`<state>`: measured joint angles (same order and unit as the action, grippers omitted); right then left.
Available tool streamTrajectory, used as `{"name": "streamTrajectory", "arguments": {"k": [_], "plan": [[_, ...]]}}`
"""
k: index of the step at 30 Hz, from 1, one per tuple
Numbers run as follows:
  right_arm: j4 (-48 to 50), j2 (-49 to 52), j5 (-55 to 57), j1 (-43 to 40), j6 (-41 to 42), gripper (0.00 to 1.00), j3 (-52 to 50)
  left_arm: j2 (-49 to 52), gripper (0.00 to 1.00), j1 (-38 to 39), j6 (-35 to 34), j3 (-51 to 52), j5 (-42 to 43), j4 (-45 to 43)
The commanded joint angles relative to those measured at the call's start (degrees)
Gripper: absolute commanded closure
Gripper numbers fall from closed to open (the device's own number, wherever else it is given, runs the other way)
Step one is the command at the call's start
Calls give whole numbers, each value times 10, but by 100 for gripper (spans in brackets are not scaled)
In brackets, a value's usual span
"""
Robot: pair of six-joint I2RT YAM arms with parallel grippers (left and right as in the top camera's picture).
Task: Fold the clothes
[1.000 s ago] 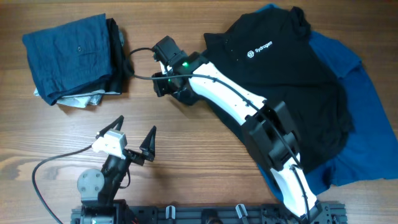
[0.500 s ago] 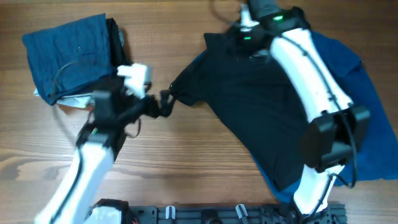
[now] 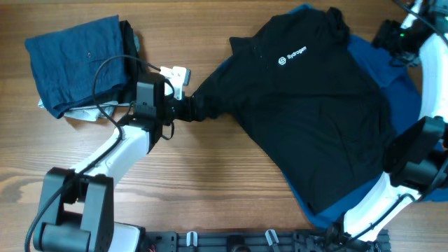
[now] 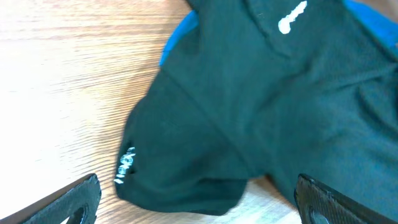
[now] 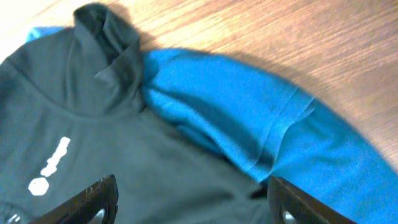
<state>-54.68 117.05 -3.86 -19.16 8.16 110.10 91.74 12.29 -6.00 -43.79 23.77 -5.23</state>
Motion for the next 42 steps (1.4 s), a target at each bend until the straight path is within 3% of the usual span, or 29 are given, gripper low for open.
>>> {"name": "streamTrajectory", "arguments": {"k": [1, 4, 6, 12, 15, 16, 17, 23, 26, 30, 31, 38, 40, 42], "plan": [[31, 35, -35, -7, -37, 22, 0, 13, 24, 3, 54, -7, -36, -2], [72, 53, -35, -7, -52, 21, 0, 16, 44, 3, 56, -7, -57, -2], [89, 62, -33, -7, -52, 19, 0, 24, 48, 3, 56, -7, -57, -2], [114, 87, 12, -7, -52, 9, 0, 75, 43, 3, 58, -7, -59, -28], [124, 107, 13, -7, -65, 8, 0, 92, 35, 3, 58, -7, -59, -39], [127, 111, 13, -7, -67, 7, 0, 92, 35, 3, 58, -7, -59, -37], [133, 122, 25, -8, -66, 1, 0, 93, 36, 4, 58, -7, -58, -36], [157, 167, 112, -14, -67, 0, 0, 93, 41, 4, 58, -7, -58, -31], [158, 185, 109, -21, -66, 1, 0, 93, 66, 3, 56, -7, -54, -31], [154, 194, 110, -23, -66, 1, 0, 93, 51, 3, 56, -7, -52, -29], [155, 194, 110, -23, -66, 1, 0, 93, 43, 3, 56, -7, -52, -29], [132, 195, 112, -28, -60, 0, 0, 93, 35, 4, 56, -7, -52, -27], [126, 196, 112, -34, -60, 0, 0, 93, 26, 7, 56, -7, -52, -27], [125, 197, 111, -43, -50, 0, 0, 93, 42, 12, 56, -7, -52, -30]]}}
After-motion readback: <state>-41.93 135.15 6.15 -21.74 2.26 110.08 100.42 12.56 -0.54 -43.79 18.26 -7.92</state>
